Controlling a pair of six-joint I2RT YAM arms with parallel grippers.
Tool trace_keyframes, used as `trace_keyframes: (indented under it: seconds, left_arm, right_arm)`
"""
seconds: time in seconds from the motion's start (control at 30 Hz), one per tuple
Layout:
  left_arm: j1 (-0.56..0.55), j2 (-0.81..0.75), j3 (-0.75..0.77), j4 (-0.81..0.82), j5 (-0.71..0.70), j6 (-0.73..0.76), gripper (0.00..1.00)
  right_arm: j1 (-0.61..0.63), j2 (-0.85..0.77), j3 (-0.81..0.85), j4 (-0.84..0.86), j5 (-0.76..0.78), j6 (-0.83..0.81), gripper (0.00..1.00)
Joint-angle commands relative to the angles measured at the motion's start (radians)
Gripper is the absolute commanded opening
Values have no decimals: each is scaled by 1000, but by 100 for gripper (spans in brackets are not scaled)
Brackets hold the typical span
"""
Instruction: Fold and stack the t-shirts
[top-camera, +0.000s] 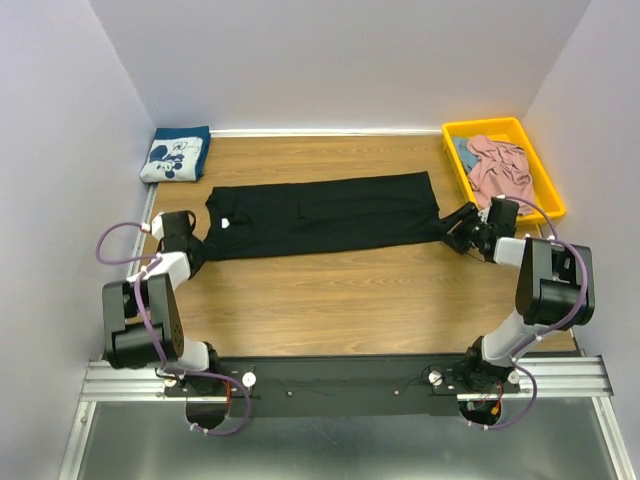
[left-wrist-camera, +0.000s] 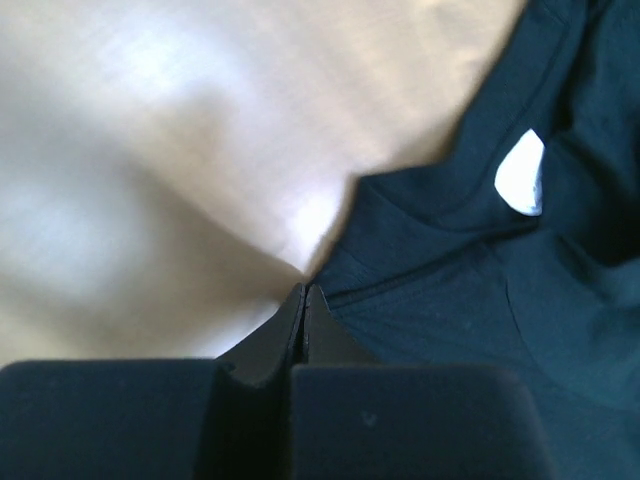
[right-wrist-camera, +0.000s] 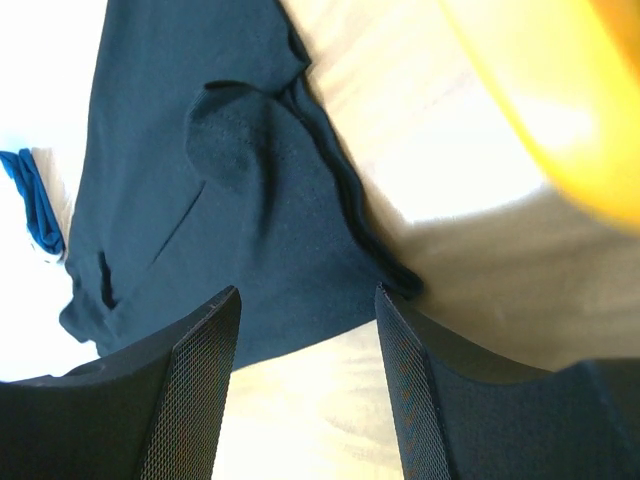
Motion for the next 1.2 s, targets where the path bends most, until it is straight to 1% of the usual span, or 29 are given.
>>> trace_keyframes:
  seconds: [0.0, 0.07, 0.1, 0.13, 0.23, 0.27, 0.3, 0.33, 0.4, 0.5, 0.57, 0.67, 0.73, 0.77, 0.87, 1.0, 1.07, 1.17]
  left_arm:
    - [56, -84, -63, -56, -28, -42, 0]
    - [59, -133, -82, -80, -30, -46, 0]
    - [59, -169, -94, -85, -27, -44, 2]
    - [58, -186, -99, -97, -25, -43, 10]
    - [59, -251, -108, -114, -34, -30, 22]
    - [59, -267, -105, -129, -45, -24, 28]
    - [59, -297, -99, -134, -50, -17, 32]
    - [58, -313, -85, -137, -51, 8, 37]
    - [54, -333, -61, -145, -54, 40, 41]
    - [18, -347, 36, -174, -62, 82, 46]
    - [-16, -348, 76, -192, -77, 86, 46]
    - [-141, -341, 120, -176, -91, 96, 45]
    - [-171, -309, 121, -153, -77, 93, 43]
    - [-179, -292, 119, -134, -49, 86, 40]
    - [-180, -217, 93, -96, -18, 59, 36]
    - [-180, -109, 70, -27, -8, 51, 34]
    - [-180, -30, 62, -5, -11, 46, 33]
    - [-124, 21, 42, 14, 51, 45, 31]
  right_arm:
    - [-22, -9, -58, -205, 87, -20, 65]
    - [-22, -50, -64, -245, 61, -30, 65]
    - [-22, -67, -64, -271, 47, -41, 65]
    - [-20, -104, -64, -288, 21, -44, 65]
    - [-11, -159, -42, -331, -19, -75, 65]
    - [2, -188, -29, -345, -22, -82, 64]
    - [13, -202, 5, -365, -24, -93, 63]
    - [33, -222, 24, -371, -25, -98, 62]
    - [55, -230, 62, -374, -24, -107, 60]
    - [88, -205, 151, -373, -16, -130, 59]
    - [108, -172, 182, -371, -16, -139, 59]
    - [115, -95, 215, -354, -10, -136, 57]
    - [115, -73, 220, -336, 18, -121, 56]
    - [115, -52, 226, -333, 42, -121, 56]
    - [115, -12, 216, -318, 76, -122, 56]
    - [108, 23, 171, -307, 125, -121, 55]
    - [92, 35, 116, -287, 154, -116, 55]
    - [55, 40, 81, -285, 206, -109, 55]
